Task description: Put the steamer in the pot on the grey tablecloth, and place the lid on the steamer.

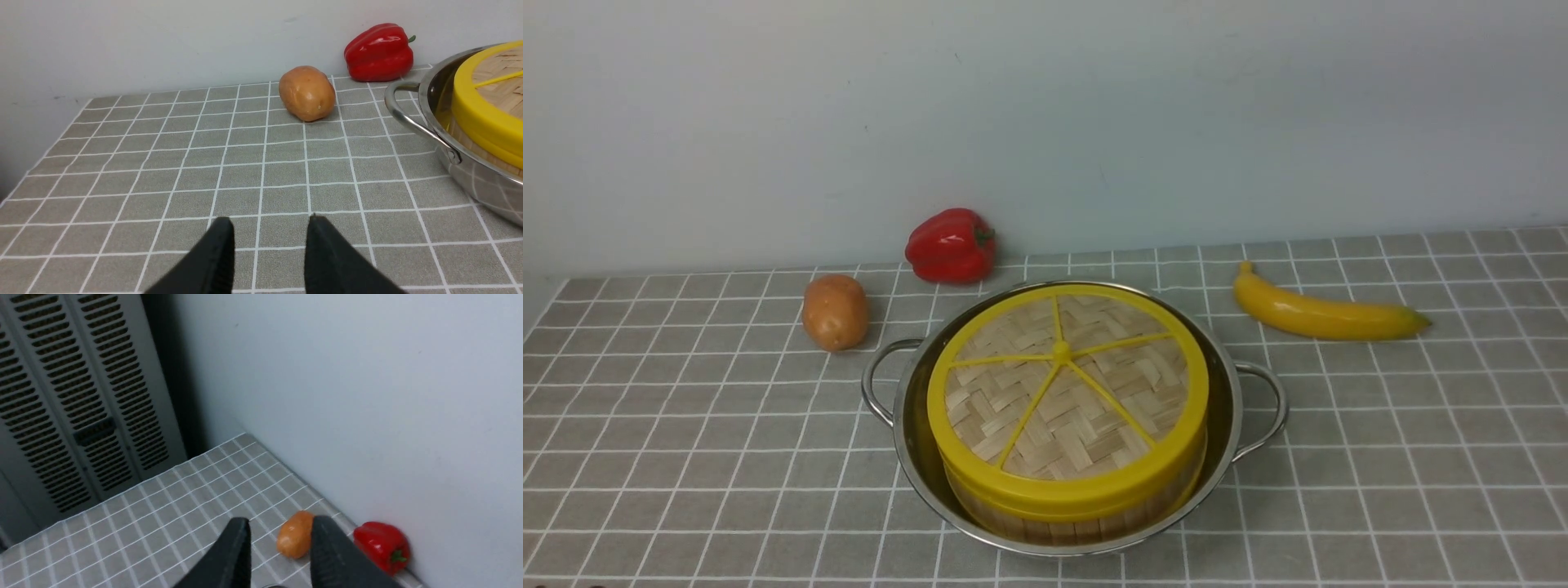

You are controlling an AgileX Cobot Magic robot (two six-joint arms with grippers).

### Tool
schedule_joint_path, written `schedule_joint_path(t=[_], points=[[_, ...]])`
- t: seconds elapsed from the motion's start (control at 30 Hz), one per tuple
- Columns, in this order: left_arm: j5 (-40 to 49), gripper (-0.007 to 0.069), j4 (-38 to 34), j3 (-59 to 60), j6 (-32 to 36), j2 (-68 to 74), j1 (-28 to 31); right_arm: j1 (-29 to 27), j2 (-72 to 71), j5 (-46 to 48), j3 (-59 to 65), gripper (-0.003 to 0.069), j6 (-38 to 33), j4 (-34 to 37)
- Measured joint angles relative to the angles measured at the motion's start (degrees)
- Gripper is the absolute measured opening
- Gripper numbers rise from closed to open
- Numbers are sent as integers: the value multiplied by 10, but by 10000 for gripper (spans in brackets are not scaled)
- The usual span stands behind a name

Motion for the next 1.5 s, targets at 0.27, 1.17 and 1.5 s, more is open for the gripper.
schedule_joint_path(t=[0.27, 1.17, 1.5], points=[[0, 243, 0, 0, 0, 0, 0, -18, 2, -69, 0, 240, 38, -23], [0, 243, 0, 0, 0, 0, 0, -102, -36, -23, 122, 240, 11, -3], [0, 243, 0, 0, 0, 0, 0, -341, -230, -324, 597, 240, 18, -34]])
